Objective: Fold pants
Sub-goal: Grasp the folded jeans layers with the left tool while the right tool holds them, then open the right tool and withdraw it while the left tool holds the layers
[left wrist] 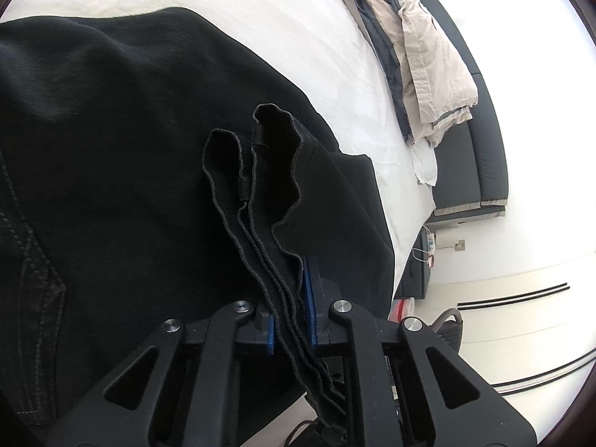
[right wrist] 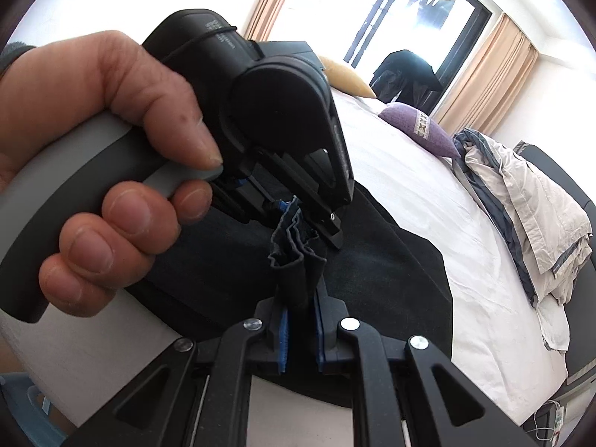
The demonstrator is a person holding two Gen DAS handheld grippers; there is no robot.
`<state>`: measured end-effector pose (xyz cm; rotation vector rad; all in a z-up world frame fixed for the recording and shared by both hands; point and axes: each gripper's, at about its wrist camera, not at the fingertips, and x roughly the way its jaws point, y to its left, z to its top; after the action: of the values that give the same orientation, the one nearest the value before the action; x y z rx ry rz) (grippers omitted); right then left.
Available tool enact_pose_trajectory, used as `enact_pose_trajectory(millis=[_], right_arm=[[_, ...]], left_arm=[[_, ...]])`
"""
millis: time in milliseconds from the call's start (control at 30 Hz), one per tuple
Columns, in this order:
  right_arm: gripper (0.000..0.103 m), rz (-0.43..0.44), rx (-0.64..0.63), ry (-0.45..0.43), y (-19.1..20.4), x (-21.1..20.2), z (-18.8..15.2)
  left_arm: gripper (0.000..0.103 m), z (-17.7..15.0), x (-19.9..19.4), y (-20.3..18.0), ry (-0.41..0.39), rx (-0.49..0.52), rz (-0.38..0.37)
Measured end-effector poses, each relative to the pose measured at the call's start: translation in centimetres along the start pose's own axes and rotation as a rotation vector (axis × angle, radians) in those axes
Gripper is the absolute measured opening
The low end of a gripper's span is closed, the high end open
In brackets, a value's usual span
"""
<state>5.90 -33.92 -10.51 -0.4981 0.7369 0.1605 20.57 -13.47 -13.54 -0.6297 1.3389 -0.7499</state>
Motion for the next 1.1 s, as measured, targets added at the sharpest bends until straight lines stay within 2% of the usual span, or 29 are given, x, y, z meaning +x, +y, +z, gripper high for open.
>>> enact_pose_trajectory(millis=[367,967,1067,1100], right_arm=[[0.013,0.076,-0.057,-0.004,2.9,-0.2,0.9],[0.013,0.164,-0.085,0.033,1.4,2.1,0.5],[0.018,0.212,-0.053,0.062,0.8,2.3,0.5],[0.025,0.233,-0.032,0.07,0.3,2.1,0.3]], left_arm=[[0.01,-0.6,-2.8,1.9,-0.039,0.023,0.111],[0.011,-1.3,-5.3,3.8,-0.089,0.01,0.203],[0.012,-1.2,-5.3,3.7,-0.073,-0.002,0.205],[0.012,-1.2,-5.4,3.7,-0.064,-0.003,0.213]])
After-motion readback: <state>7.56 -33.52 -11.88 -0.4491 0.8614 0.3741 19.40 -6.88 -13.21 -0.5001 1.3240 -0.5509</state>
